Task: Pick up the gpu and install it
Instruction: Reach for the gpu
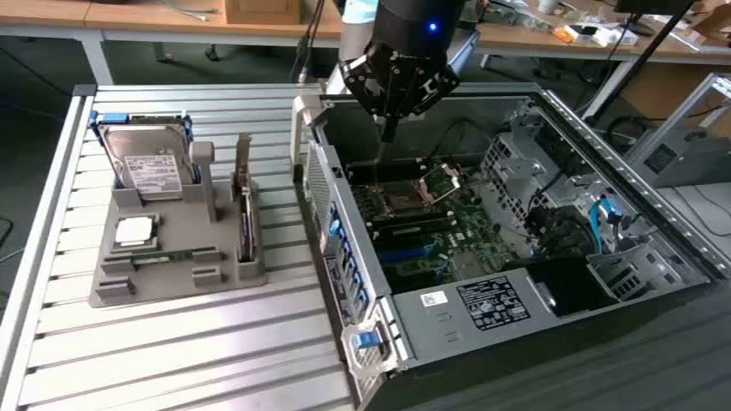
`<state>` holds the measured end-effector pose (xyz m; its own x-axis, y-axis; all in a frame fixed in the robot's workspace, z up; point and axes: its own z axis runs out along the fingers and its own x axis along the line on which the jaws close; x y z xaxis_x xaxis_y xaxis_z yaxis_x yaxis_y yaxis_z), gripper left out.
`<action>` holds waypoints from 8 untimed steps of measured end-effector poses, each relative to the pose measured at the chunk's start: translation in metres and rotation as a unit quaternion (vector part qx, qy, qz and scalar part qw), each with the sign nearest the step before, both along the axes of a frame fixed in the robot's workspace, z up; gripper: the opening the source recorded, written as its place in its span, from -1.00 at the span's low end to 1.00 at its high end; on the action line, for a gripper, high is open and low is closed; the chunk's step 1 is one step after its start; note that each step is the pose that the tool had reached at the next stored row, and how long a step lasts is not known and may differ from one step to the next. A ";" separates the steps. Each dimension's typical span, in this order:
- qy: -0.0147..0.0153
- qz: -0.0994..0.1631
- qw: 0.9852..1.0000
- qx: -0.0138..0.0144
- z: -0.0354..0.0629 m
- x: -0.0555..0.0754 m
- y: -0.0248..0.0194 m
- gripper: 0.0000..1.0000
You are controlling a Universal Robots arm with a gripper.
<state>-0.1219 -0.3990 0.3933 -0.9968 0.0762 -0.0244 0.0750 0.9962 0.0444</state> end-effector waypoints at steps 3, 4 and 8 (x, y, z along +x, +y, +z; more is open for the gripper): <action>0.000 0.000 1.000 0.000 0.0000 -0.001 0.0000 -0.79; 0.000 0.000 1.000 0.000 0.0000 -0.001 0.0000 -0.79; 0.000 0.000 1.000 0.000 0.0000 -0.002 0.0000 -0.79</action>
<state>-0.1241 -0.3989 0.3933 -0.9968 0.0763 -0.0245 0.0751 0.9962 0.0444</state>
